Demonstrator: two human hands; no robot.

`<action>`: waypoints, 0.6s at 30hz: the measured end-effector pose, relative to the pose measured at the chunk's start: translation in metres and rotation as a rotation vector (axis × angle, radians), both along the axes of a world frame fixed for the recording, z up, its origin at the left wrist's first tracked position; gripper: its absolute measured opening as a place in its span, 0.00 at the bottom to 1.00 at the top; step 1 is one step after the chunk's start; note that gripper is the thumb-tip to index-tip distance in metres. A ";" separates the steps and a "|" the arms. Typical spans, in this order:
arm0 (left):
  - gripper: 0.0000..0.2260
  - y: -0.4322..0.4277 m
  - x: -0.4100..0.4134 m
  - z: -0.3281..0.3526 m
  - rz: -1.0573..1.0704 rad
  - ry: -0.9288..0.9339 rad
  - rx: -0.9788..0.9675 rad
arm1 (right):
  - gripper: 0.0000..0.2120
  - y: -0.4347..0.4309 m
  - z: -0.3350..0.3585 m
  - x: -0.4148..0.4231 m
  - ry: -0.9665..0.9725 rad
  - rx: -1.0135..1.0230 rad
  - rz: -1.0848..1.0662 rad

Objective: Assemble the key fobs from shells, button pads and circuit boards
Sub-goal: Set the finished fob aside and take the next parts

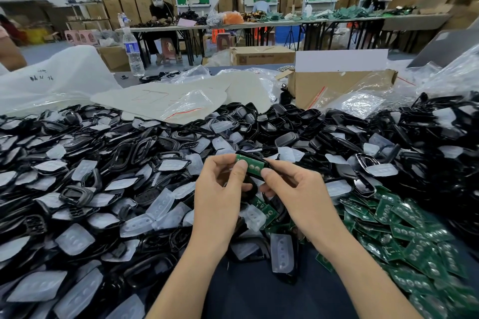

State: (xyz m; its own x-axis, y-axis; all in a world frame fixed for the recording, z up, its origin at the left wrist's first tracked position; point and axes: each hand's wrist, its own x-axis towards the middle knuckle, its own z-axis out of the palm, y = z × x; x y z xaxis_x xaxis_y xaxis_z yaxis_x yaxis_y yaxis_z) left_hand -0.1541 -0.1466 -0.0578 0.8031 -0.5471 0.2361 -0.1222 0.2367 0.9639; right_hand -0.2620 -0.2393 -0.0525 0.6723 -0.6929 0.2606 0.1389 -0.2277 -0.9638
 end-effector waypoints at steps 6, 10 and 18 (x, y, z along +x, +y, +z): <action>0.02 0.000 0.000 0.003 -0.002 0.026 -0.032 | 0.10 0.001 0.001 0.000 0.007 -0.004 -0.010; 0.02 0.003 0.002 0.006 0.046 0.010 -0.064 | 0.09 -0.003 0.000 -0.001 0.015 0.032 -0.038; 0.02 0.002 -0.002 0.005 0.021 -0.077 -0.067 | 0.12 -0.001 0.002 -0.001 -0.008 0.023 0.013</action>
State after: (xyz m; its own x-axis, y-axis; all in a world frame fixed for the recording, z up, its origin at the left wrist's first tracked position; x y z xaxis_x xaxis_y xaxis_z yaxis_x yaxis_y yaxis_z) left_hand -0.1562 -0.1448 -0.0525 0.7925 -0.5113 0.3325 -0.2004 0.2966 0.9337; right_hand -0.2626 -0.2406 -0.0501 0.6788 -0.6903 0.2502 0.1497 -0.2035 -0.9676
